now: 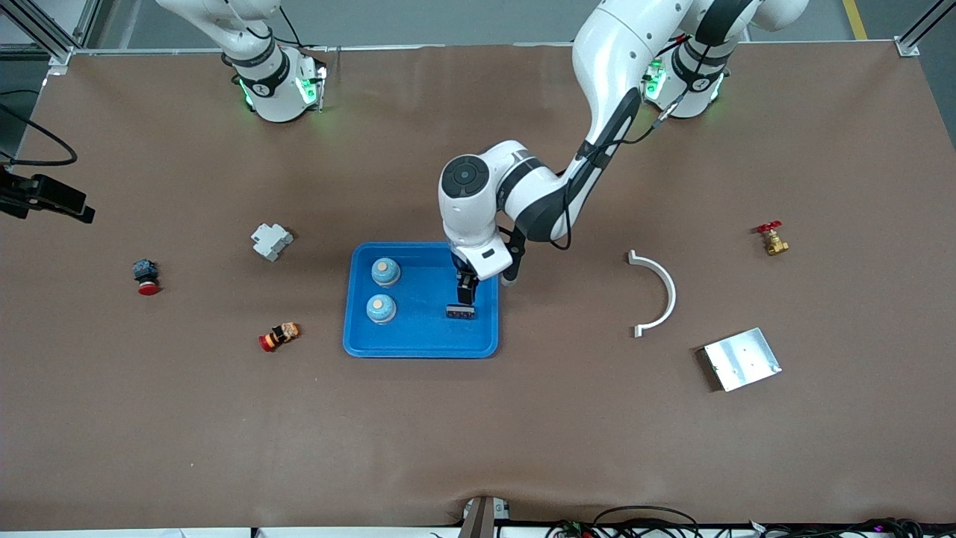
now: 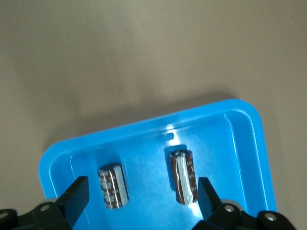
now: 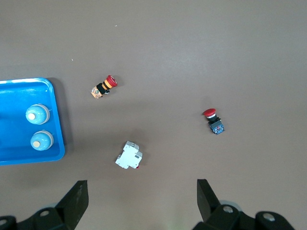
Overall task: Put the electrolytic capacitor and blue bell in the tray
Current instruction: 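Raise the open left gripper away from the tray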
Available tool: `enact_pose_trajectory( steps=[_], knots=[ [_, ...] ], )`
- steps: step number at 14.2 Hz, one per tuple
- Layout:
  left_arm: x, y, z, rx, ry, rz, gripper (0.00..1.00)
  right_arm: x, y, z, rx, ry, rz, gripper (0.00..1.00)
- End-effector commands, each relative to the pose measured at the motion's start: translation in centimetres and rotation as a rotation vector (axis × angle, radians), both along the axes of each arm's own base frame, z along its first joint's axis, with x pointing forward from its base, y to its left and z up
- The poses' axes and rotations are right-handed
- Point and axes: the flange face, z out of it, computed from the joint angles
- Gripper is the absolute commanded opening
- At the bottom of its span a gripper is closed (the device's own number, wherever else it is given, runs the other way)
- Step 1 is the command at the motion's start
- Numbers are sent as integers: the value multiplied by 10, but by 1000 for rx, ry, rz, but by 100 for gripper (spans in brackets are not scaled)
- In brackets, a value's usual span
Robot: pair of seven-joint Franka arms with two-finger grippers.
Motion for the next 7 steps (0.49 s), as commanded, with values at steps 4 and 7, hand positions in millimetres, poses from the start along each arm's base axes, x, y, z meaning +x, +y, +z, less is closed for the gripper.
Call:
enact_pose_trajectory(
  steps=[4,7],
  knots=[
    [7,15,25,46,-3,-144,100,0,-1,1,21,0,-17,100],
    [9,23,53,67,8,-278,100,0,-1,1,19,0,-17,100]
  ],
)
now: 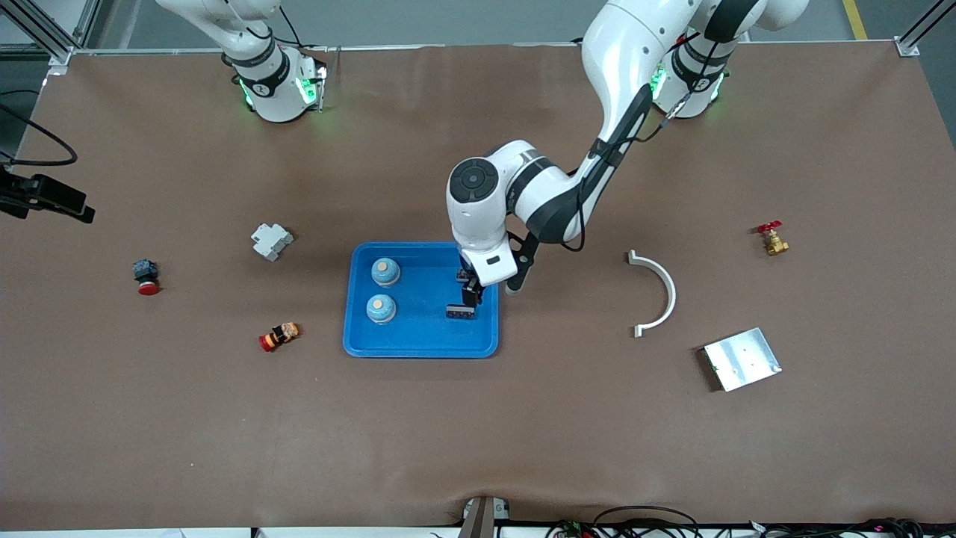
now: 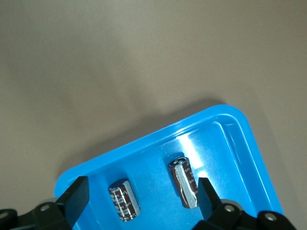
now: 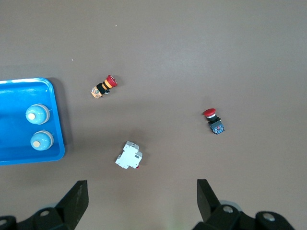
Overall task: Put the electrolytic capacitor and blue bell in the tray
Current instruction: 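Raise the open left gripper away from the tray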
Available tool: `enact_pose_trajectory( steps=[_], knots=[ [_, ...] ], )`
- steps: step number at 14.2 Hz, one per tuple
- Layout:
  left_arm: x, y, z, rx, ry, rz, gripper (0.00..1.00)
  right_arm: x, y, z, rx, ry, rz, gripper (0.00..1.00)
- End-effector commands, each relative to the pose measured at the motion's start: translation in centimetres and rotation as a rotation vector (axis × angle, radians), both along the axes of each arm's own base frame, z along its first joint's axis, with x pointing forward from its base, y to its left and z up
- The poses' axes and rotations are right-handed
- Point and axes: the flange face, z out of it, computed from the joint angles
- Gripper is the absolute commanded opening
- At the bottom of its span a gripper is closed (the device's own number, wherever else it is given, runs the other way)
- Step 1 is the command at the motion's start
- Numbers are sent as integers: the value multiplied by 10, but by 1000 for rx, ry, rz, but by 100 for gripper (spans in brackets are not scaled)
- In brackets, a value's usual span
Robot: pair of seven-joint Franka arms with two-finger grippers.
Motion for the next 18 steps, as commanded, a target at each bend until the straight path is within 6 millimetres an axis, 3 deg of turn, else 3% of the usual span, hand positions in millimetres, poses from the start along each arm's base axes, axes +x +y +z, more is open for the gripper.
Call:
enact_pose_trajectory(
  steps=[1,8,11,16,18],
  knots=[
    [0,11,33,29,2,-147,100,0,-1,2,19,0,-17,100],
    [8,24,34,75,20,-371,100,0,-1,1,21,1,-17,100],
    [10,26,43,94,21,-613,100,0,-1,1,19,1,-17,100],
    [30,48,59,120,18,-879,100,0,0,1,19,0,-17,100],
    [39,60,63,124,18,-905,100,0,1,1,28,1,-17,100]
  ],
)
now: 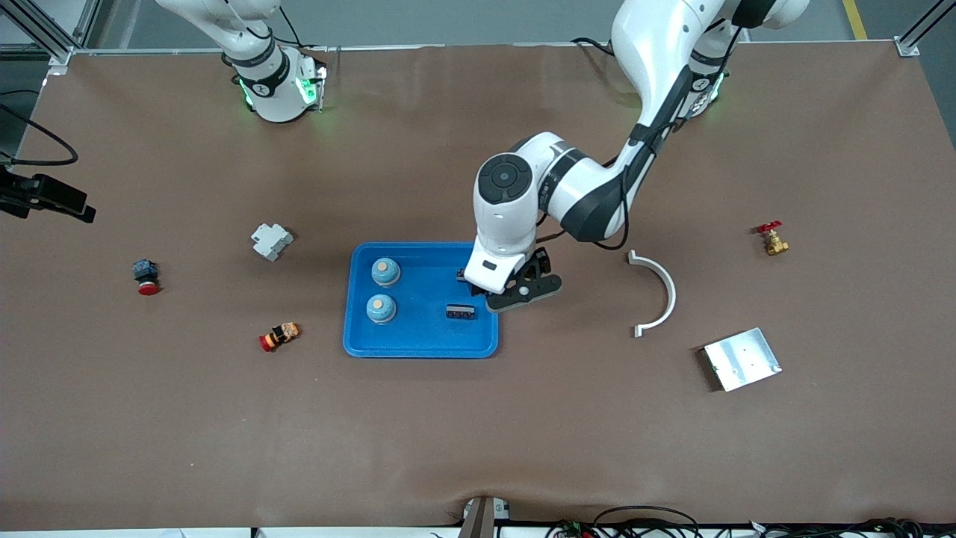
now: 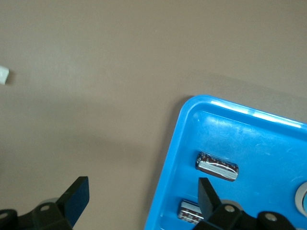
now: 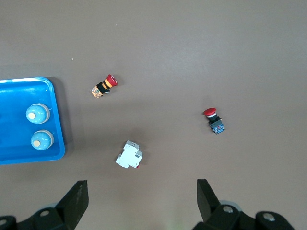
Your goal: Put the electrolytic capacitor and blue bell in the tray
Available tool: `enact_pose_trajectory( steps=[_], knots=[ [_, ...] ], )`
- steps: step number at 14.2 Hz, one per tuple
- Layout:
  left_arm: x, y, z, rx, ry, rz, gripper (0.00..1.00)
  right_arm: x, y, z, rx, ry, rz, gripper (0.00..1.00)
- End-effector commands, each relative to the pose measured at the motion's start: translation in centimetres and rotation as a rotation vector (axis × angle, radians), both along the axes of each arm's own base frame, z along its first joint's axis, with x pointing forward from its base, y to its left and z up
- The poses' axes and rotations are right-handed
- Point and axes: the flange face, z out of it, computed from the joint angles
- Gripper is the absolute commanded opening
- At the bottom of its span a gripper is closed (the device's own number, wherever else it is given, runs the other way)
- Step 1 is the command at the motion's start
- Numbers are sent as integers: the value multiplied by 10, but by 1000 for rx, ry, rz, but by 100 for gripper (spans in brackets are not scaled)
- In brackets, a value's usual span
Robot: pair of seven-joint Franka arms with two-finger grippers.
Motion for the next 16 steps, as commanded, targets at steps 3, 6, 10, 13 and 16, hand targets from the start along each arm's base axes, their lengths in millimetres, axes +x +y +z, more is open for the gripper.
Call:
enact_pose_trajectory(
  steps=[3,6,10,13,16],
  knots=[
    [14,35,18,56,19,-97,100,1,0,2,26,-4,-17,100],
    [34,70,33,70,21,-203,100,0,1,2,26,-1,-16,100],
    [66,138,54,70,22,-278,100,0,5,1,26,2,-11,100],
    [86,178,65,71,15,-311,100,0,5,1,27,4,-10,100],
    [93,200,80,70,-1,-315,100,0,8,1,31,5,-6,100]
  ],
)
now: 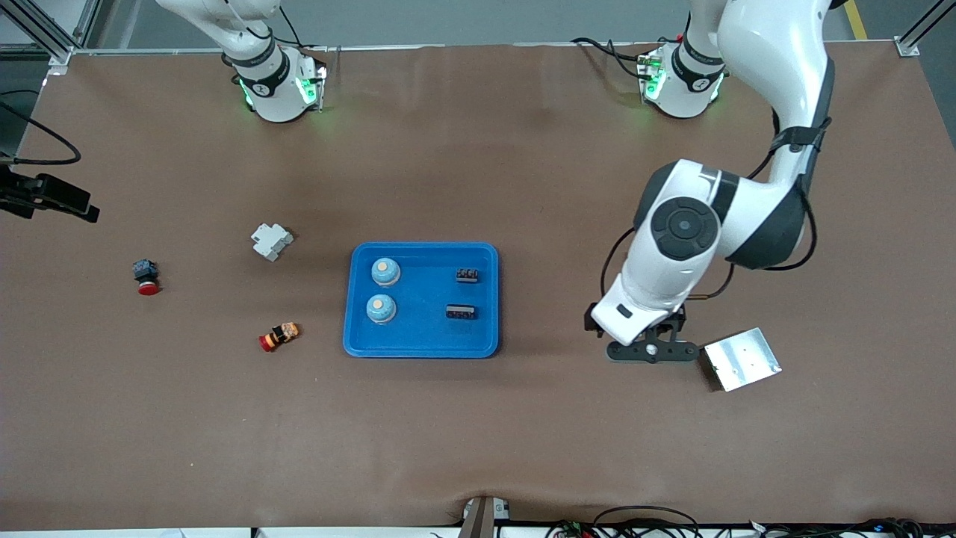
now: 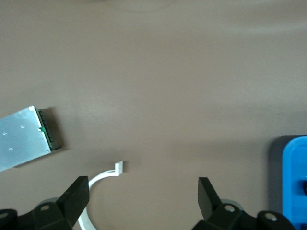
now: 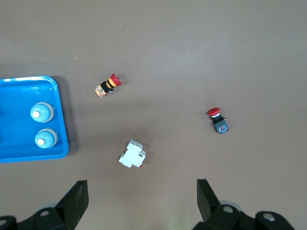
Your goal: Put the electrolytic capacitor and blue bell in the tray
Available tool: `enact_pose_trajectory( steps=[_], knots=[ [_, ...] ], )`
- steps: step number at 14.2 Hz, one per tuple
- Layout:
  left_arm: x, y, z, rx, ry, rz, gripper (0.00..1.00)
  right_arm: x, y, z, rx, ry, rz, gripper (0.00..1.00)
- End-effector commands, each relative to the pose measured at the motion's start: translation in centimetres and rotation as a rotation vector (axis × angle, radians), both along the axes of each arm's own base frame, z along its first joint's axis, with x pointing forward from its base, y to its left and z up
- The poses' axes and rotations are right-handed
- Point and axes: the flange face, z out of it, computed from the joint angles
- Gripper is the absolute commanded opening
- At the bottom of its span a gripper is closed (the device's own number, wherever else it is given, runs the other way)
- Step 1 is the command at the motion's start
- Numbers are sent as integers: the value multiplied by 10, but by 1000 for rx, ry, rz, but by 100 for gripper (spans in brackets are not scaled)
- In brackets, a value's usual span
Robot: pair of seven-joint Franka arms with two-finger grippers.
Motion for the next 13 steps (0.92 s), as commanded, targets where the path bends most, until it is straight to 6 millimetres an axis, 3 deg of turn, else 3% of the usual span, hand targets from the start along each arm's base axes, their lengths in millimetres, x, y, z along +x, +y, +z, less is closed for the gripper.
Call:
enact_pose_trajectory(
  steps=[1,7,13],
  knots=[
    [-6,12,17,5,-3,-34,100,0,3,0,19,4,-12,100],
    [-5,29,28,6,3,-13,100,0,3,0,19,4,-12,100],
    [-9,69,54,33,57,50,100,0,5,1,19,4,-9,100]
  ],
)
